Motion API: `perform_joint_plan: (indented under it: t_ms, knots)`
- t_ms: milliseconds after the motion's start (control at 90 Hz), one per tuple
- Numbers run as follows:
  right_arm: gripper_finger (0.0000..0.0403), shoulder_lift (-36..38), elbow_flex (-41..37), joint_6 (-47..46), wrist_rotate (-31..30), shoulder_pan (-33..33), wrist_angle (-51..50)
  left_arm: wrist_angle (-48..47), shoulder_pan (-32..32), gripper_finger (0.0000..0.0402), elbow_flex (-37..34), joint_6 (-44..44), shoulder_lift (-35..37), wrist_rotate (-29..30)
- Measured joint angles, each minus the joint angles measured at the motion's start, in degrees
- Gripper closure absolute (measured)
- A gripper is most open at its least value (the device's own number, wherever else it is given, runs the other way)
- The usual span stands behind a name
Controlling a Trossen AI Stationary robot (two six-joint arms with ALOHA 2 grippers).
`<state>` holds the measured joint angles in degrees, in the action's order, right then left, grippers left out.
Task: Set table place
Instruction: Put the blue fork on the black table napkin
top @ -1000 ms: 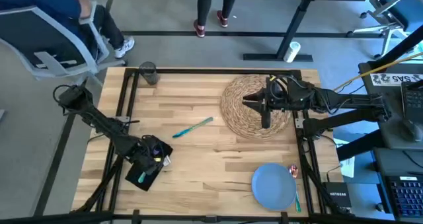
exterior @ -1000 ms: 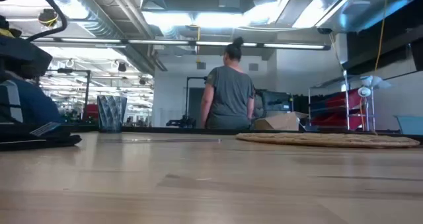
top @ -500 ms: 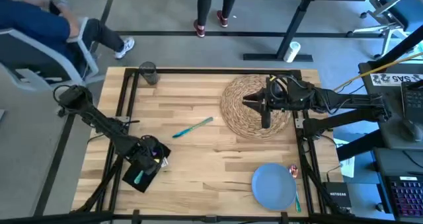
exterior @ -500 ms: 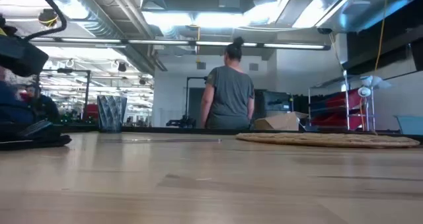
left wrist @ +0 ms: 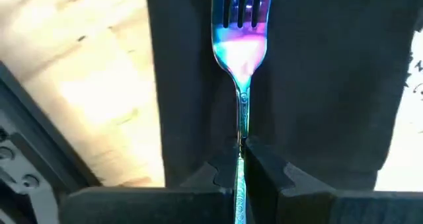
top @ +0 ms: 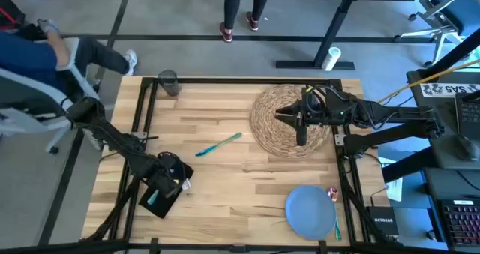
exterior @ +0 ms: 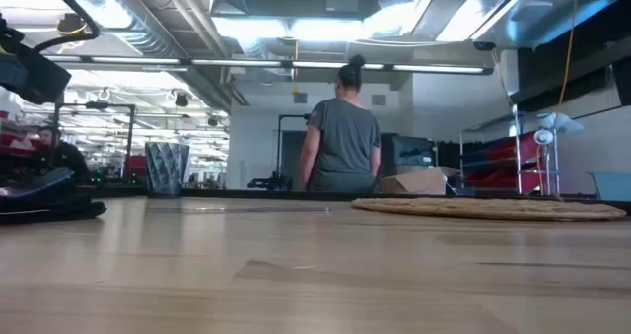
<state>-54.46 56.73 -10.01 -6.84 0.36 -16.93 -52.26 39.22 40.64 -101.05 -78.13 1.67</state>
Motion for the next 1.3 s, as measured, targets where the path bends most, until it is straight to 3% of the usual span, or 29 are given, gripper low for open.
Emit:
perform_joint_plan:
  t_ms: [500,1300]
  knots:
    - [0.032,0.0,0.0,0.0,0.1,0.0,0.0,5.2,0.0,0.0399,-1.8,1.6,0.0,0.1]
    - [0.032,0.0,0.0,0.0,0.1,0.0,0.0,5.1,0.2,0.0399,-0.8,1.0,0.0,-1.8]
